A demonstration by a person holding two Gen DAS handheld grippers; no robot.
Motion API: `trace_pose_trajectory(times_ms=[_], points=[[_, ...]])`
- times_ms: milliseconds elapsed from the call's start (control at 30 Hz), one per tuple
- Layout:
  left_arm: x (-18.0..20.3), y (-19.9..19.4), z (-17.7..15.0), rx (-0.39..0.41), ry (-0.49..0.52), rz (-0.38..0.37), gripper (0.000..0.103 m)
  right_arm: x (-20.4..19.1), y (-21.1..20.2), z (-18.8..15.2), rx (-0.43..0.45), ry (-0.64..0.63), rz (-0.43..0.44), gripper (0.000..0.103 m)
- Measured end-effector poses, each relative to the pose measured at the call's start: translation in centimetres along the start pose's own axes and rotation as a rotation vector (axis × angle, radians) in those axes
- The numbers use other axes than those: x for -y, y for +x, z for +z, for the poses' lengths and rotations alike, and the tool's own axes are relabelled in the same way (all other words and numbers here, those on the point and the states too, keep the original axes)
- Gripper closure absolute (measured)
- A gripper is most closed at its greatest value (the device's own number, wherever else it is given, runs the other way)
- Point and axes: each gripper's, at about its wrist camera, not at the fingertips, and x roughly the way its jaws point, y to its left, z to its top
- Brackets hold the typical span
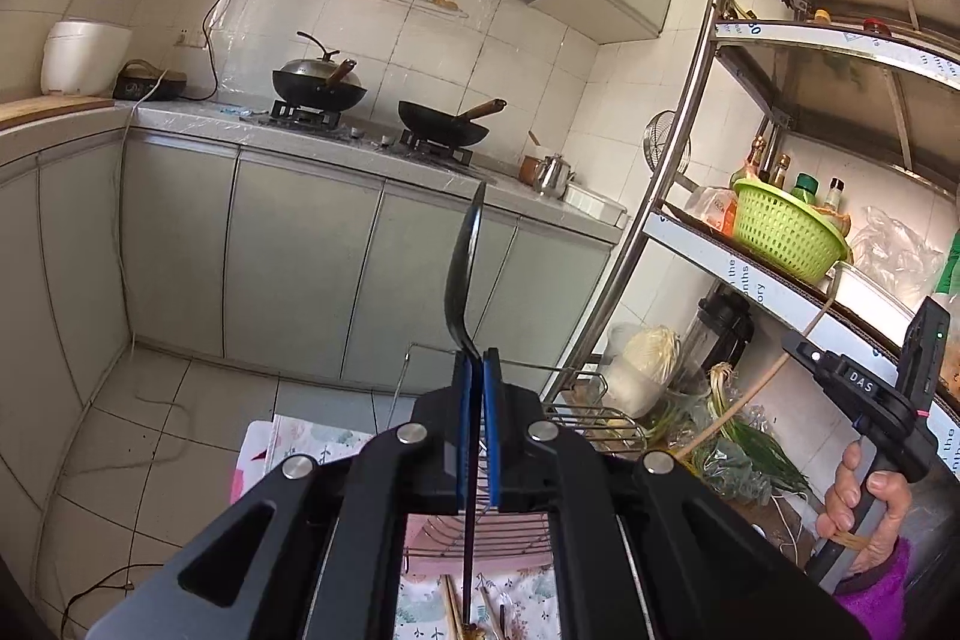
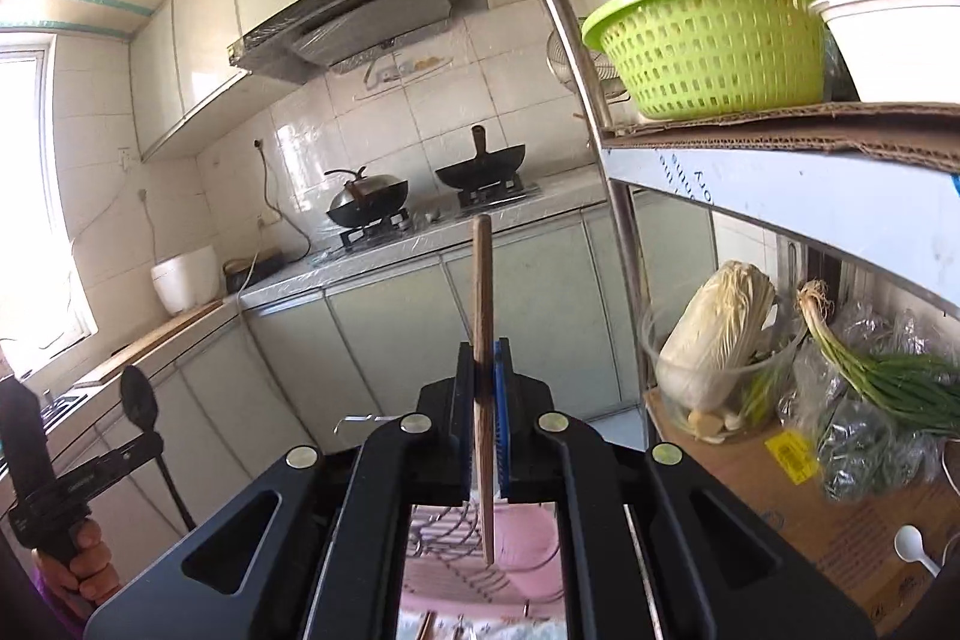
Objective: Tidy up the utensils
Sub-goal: 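Lift the spoon with left tool while right tool lifts the chopstick above holder, then insert spoon into pink cup and open left tool while right tool releases chopstick there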
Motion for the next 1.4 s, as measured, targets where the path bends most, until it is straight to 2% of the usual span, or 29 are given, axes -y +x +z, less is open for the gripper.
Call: trace_pose_trajectory(times_ms=[167, 333, 467, 567, 700, 833, 1133, 1233, 1267, 1300, 1333, 1367, 1400], points=[[-0.1, 0.9, 0.7, 0.026, 0.006, 0.007, 0.1, 0.0, 3.1, -0.6, -0.006, -0.051, -0.066, 0.097], [-0.2, 2.2, 1.7, 0.095, -0.001, 0.021, 0.1, 0.2, 6.0, -3.2, -0.074, -0.077, -0.09, 0.097], [-0.1, 4.4, 1.6, 0.169, 0.041, 0.093, 0.1, 1.0, 8.1, -5.4, -0.157, -0.058, -0.082, 0.097], [-0.3, 6.9, 0.6, 0.184, 0.067, 0.137, 0.1, 1.7, 9.1, -6.7, -0.202, -0.034, -0.077, 0.097], [-1.4, 10.3, -1.7, 0.143, 0.061, 0.145, 0.1, 2.4, 10.0, -7.8, -0.25, -0.011, -0.071, 0.097], [-2.7, 13.3, -4.4, 0.054, 0.053, 0.173, 0.1, 2.9, 10.5, -8.8, -0.283, 0.005, -0.067, 0.097], [-5.4, 15.9, -8.0, -0.136, -0.041, 0.152, 0.099, 3.1, 10.5, -9.1, -0.303, 0.026, -0.073, 0.097], [-6.0, 16.5, -8.6, -0.191, -0.061, 0.149, 0.092, 3.1, 10.7, -9.3, -0.33, 0.031, -0.071, 0.096], [-6.2, 16.6, -8.8, -0.206, -0.067, 0.149, 0.083, 3.1, 10.8, -9.4, -0.343, 0.033, -0.073, 0.096], [-6.4, 16.5, -8.9, -0.215, -0.075, 0.148, 0.078, 3.2, 10.8, -9.5, -0.354, 0.037, -0.072, 0.091], [-6.5, 16.4, -8.9, -0.22, -0.081, 0.144, 0.077, 3.2, 10.8, -9.6, -0.366, 0.043, -0.066, 0.086], [-6.6, 16.2, -9.0, -0.224, -0.088, 0.142, 0.077, 3.3, 10.7, -9.7, -0.371, 0.049, -0.064, 0.072], [-6.6, 15.9, -8.9, -0.224, -0.093, 0.14, 0.077, 3.4, 10.5, -9.8, -0.372, 0.056, -0.061, 0.064]])
